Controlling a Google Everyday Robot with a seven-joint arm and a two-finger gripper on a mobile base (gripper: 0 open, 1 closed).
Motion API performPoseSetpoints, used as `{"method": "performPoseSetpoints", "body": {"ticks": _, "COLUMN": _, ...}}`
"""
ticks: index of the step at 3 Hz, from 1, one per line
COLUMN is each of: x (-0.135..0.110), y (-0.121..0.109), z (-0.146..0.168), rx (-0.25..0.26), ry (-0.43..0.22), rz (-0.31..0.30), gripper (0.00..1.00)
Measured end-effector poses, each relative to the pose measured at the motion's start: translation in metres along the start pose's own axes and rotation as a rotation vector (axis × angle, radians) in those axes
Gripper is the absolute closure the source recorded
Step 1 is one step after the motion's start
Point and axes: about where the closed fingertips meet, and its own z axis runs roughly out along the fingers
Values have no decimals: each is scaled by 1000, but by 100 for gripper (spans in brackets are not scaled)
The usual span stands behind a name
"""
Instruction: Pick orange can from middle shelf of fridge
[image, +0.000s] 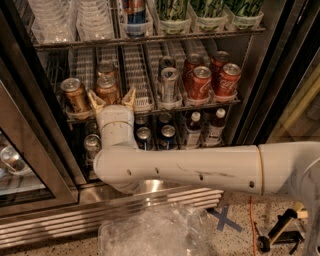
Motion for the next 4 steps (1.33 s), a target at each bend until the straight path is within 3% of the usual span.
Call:
{"method": "performPoseSetpoints", "body": {"ticks": 2, "x": -2, "y": -2, "z": 20, "rx": -9, "ry": 3, "rz": -5, "gripper": 31}}
{"method": "performPoseSetpoints", "body": {"ticks": 4, "x": -2, "y": -2, "z": 20, "rx": -9, "ry": 3, "rz": -5, "gripper": 73}}
